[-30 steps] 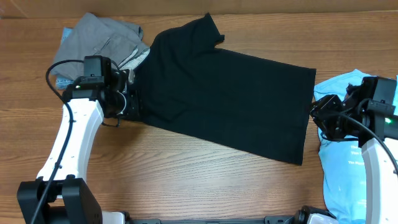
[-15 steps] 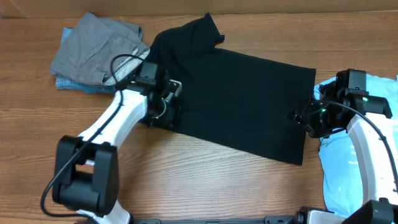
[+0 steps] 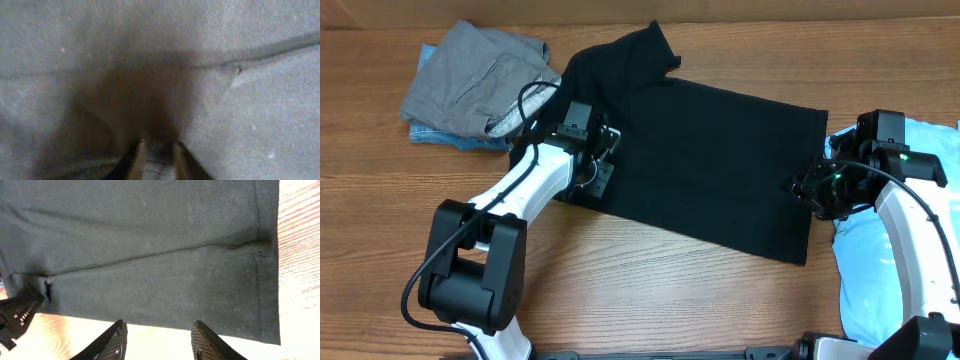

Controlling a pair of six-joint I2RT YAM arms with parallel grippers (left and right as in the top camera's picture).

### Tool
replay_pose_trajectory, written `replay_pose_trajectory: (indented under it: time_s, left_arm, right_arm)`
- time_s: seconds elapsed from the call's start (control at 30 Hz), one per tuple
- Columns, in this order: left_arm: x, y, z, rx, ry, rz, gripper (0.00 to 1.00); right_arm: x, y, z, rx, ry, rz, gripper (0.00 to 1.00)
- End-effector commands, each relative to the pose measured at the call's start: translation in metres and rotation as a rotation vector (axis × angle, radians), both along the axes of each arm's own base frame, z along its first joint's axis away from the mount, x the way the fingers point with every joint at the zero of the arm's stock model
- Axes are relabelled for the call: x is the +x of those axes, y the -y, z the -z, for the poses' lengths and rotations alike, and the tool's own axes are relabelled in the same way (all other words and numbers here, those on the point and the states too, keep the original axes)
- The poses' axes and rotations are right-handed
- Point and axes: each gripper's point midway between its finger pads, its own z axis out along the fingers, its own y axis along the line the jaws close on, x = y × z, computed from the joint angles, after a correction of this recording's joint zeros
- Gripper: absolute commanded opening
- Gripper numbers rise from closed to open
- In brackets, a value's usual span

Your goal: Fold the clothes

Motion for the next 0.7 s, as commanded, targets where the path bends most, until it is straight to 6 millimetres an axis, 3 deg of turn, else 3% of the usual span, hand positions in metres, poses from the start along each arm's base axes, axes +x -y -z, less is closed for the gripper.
replay_pose_trajectory:
  time_s: [0.0,0.13,0.17,0.23,0.33,0.5,0.67]
  left_arm:
    - [0.005,-0.001,0.001,0.02,0.011,0.008,0.1]
    - [-0.007,-0.002,0.004,0.022,-0.043,0.0,0.04]
    - [-0.01,-0.003,0.005,0.026,-0.053,0.001,0.08]
    - [-0.013,-0.003,0.005,0.029,-0.066,0.004,0.42]
    - [-0.016,0.0,0.006,0.029,-0.074,0.013,0.5]
    - [-0.015,0.006,0.007,0.028,-0.062,0.035,0.44]
    - [-0.015,0.007,0.021,0.032,-0.088,0.034,0.33]
  right_arm:
    - [0.005,-0.001,-0.004,-0.003,0.019,-0.01,0.45]
    - [0.004,-0.001,-0.004,-0.003,0.019,-0.01,0.45]
    - [0.005,-0.001,-0.004,-0.003,0.019,-0.01,0.45]
    - [0.005,-0.001,-0.004,-0.003,0.02,-0.01,0.45]
    - [0.005,-0.001,-0.004,-0.003,0.021,-0.01,0.45]
    - [0.005,-0.001,-0.004,-0.004,0.023,-0.01,0.45]
    - [0.005,-0.001,-0.004,-0.004,0.023,-0.01,0.45]
